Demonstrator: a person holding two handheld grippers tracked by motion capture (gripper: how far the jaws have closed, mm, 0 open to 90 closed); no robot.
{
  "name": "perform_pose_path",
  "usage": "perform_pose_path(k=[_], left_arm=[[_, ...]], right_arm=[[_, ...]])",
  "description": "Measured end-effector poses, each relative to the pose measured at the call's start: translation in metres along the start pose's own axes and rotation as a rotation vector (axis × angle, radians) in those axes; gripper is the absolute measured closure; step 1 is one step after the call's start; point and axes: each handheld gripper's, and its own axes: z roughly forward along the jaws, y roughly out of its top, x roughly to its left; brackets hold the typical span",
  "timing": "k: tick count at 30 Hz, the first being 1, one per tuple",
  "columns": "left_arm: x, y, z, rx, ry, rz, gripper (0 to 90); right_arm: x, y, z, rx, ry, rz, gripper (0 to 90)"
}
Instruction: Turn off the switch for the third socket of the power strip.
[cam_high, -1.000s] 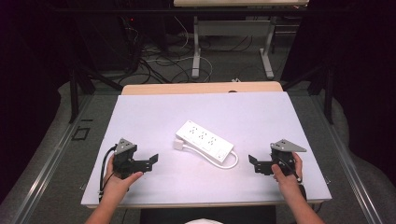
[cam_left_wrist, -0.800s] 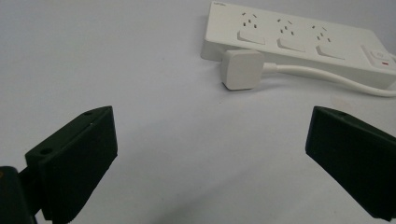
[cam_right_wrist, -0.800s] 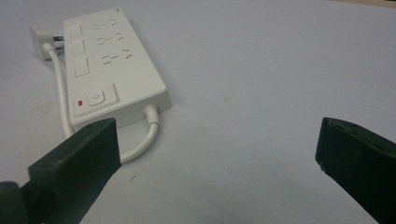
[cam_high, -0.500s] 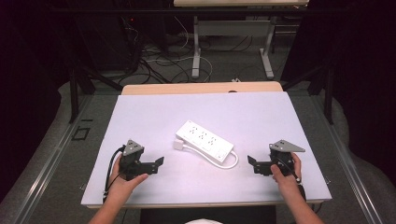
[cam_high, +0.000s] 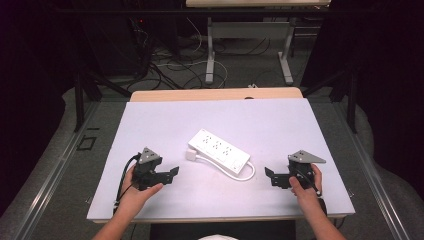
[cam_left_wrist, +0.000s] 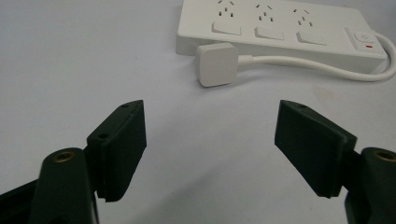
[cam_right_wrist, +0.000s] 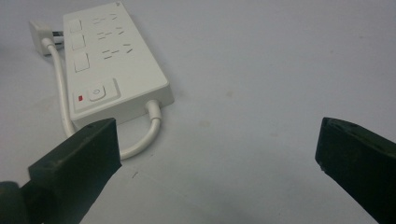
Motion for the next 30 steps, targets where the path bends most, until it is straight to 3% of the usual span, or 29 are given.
perform_pose_path(k=[11, 12, 23, 30], left_arm=[[0.000, 0.023, 0.000, 0.002, -0.023, 0.002, 33.6], [0.000, 0.028, -0.001, -0.001, -0.039, -0.005, 34.5], [-0.001, 0.054, -0.008, -0.004, -0.045, -0.038, 36.2], [0.000, 0.062, -0.007, -0.030, -0.044, -0.074, 39.7]], right_arm=[[0.001, -0.001, 0.002, -0.002, 0.000, 0.005, 0.0], [0.001, -0.001, 0.002, 0.000, 0.000, 0.006, 0.0], [0.000, -0.001, 0.001, 0.008, -0.001, 0.008, 0.0], [0.000, -0.001, 0.001, 0.006, 0.001, 0.007, 0.0]])
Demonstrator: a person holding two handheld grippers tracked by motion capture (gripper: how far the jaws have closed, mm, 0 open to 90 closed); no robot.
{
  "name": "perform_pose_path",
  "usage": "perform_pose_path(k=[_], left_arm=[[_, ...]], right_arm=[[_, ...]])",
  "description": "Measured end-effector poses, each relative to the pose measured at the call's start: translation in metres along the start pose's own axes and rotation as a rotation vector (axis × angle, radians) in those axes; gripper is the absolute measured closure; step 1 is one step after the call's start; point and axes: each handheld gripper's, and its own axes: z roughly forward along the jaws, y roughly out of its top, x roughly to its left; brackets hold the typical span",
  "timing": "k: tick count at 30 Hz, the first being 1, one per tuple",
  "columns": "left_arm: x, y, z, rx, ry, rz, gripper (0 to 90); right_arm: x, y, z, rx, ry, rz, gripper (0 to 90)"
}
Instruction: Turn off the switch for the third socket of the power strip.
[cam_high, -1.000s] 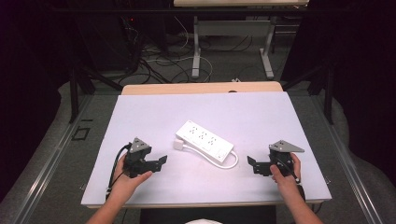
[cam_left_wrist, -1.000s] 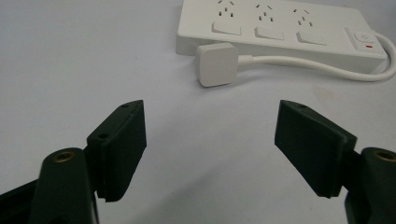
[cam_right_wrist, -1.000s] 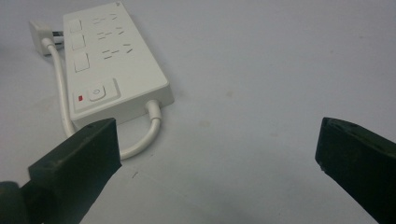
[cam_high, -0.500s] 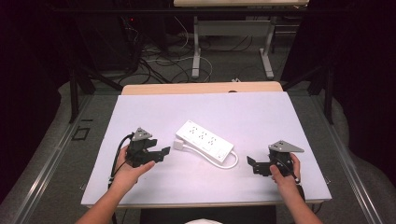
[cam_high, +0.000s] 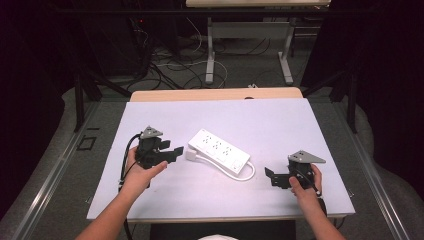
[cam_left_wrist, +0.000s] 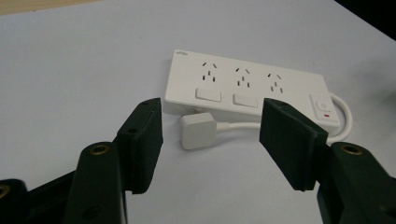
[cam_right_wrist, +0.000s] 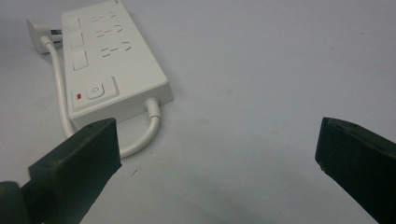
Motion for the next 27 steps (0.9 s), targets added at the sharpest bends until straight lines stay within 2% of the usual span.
perform_pose_path(k=[1, 6, 10, 11, 13, 18, 20, 23, 27], left_arm=[[0.000, 0.002, 0.000, 0.006, -0.014, -0.005, 39.7], [-0.004, 0.011, 0.006, 0.002, -0.021, -0.032, 41.9], [-0.006, 0.015, 0.010, -0.007, -0.027, -0.037, 42.3], [-0.007, 0.017, 0.014, -0.003, -0.043, -0.047, 42.3], [-0.007, 0.018, 0.016, -0.002, -0.047, -0.054, 42.3], [-0.011, 0.023, 0.029, 0.024, -0.080, -0.088, 42.3], [-0.012, 0.024, 0.031, 0.014, -0.076, -0.097, 42.3], [-0.014, 0.027, 0.038, 0.028, -0.086, -0.121, 42.3], [-0.015, 0.029, 0.045, 0.043, -0.090, -0.126, 42.8]], right_arm=[[0.000, 0.000, 0.000, 0.000, 0.000, 0.000, 0.0], [0.000, 0.000, 0.000, 0.001, 0.002, -0.002, 0.0], [0.000, 0.000, 0.000, 0.002, 0.003, 0.001, 0.0], [-0.001, 0.000, 0.000, 0.001, 0.003, -0.001, 0.0], [-0.001, 0.000, 0.000, 0.000, 0.002, -0.001, 0.0], [-0.001, -0.001, 0.000, 0.002, 0.004, 0.001, 0.0], [-0.001, -0.001, 0.000, 0.004, 0.001, 0.000, 0.0], [-0.002, -0.001, 0.001, 0.003, 0.002, 0.001, 0.0], [-0.003, -0.001, 0.001, 0.002, 0.001, -0.003, 0.0]])
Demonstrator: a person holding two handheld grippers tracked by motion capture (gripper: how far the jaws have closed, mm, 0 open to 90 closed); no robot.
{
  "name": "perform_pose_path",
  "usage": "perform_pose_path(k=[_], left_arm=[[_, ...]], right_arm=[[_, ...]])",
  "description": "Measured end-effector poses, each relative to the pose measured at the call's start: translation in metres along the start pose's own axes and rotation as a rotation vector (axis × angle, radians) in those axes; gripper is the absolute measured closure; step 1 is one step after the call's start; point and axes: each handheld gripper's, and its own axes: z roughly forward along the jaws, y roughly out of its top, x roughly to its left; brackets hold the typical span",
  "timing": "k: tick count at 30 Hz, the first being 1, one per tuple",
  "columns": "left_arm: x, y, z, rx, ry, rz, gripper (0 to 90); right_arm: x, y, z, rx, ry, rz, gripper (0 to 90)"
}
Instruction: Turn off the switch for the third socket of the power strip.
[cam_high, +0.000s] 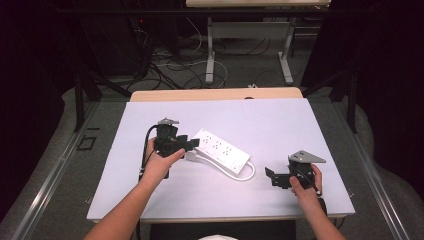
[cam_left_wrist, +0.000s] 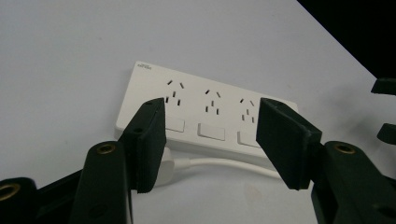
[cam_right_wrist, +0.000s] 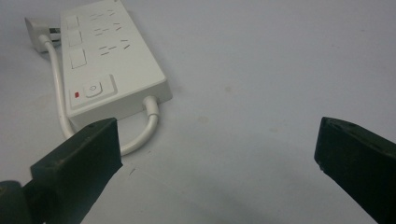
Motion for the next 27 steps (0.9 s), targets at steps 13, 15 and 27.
perform_pose_path(k=[13, 15, 27], left_arm=[[0.002, 0.004, 0.023, 0.064, 0.021, -0.024, 50.3], [0.002, 0.004, 0.027, 0.082, 0.030, -0.024, 51.3], [0.005, 0.003, 0.046, 0.156, 0.070, -0.034, 62.2]], right_arm=[[0.001, 0.000, 0.000, 0.009, 0.003, 0.016, 0.4], [0.000, 0.000, 0.001, 0.006, 0.006, 0.013, 0.4], [0.000, -0.001, 0.001, 0.007, 0.006, 0.010, 0.9]])
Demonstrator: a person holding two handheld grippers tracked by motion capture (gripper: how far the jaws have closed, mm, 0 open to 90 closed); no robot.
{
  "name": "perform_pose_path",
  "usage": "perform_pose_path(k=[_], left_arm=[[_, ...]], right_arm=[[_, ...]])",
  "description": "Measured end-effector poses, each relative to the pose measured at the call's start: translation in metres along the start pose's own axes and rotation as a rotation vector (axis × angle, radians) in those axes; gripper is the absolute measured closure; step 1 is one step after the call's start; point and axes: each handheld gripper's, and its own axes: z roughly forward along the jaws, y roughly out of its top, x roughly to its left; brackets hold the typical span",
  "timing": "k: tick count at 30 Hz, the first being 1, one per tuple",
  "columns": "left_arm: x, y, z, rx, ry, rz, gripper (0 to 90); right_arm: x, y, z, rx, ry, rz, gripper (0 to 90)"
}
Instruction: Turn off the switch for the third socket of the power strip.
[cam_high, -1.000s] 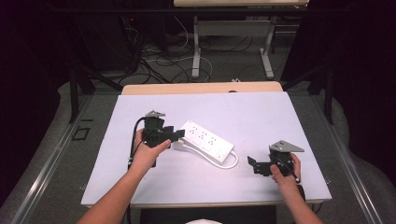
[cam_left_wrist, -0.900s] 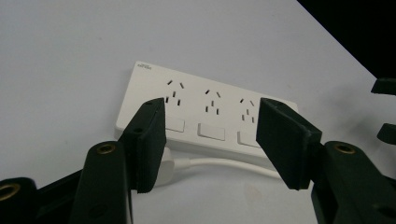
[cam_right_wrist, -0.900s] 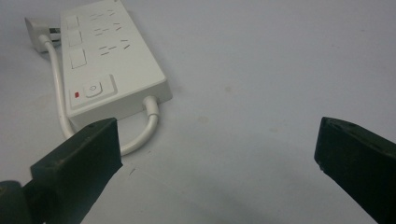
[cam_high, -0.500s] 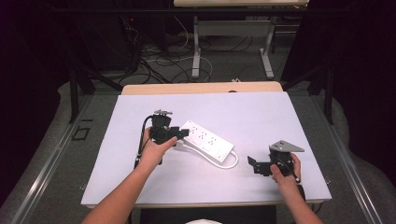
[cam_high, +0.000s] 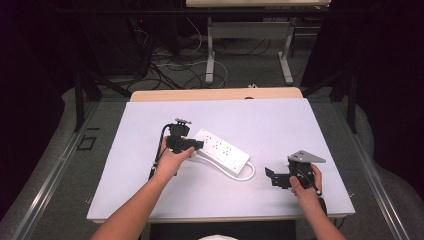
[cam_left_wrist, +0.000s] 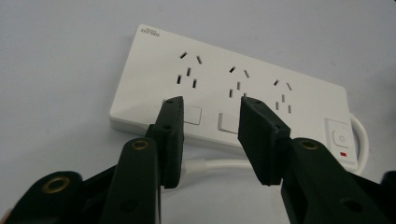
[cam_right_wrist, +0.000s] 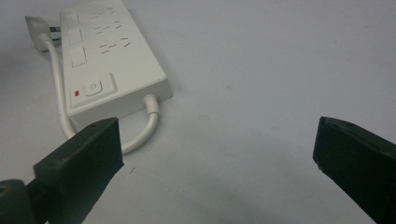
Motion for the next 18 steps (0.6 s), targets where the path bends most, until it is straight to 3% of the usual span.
perform_pose_path(k=[4, 5, 9, 18], left_arm=[[0.004, 0.002, 0.006, 0.019, 0.012, 0.005, 66.5], [0.005, 0.003, 0.009, 0.007, 0.034, -0.007, 67.3], [0.011, 0.005, 0.014, 0.010, 0.042, -0.025, 71.6], [0.017, 0.007, 0.023, 0.016, 0.060, -0.025, 77.1]], right_arm=[[0.000, 0.000, 0.000, 0.002, 0.003, 0.002, 0.9], [0.000, 0.000, 0.000, 0.002, 0.003, 0.002, 0.9], [0.000, 0.000, 0.000, 0.006, 0.010, 0.006, 1.0], [0.000, 0.000, 0.000, 0.013, 0.011, 0.004, 1.2]])
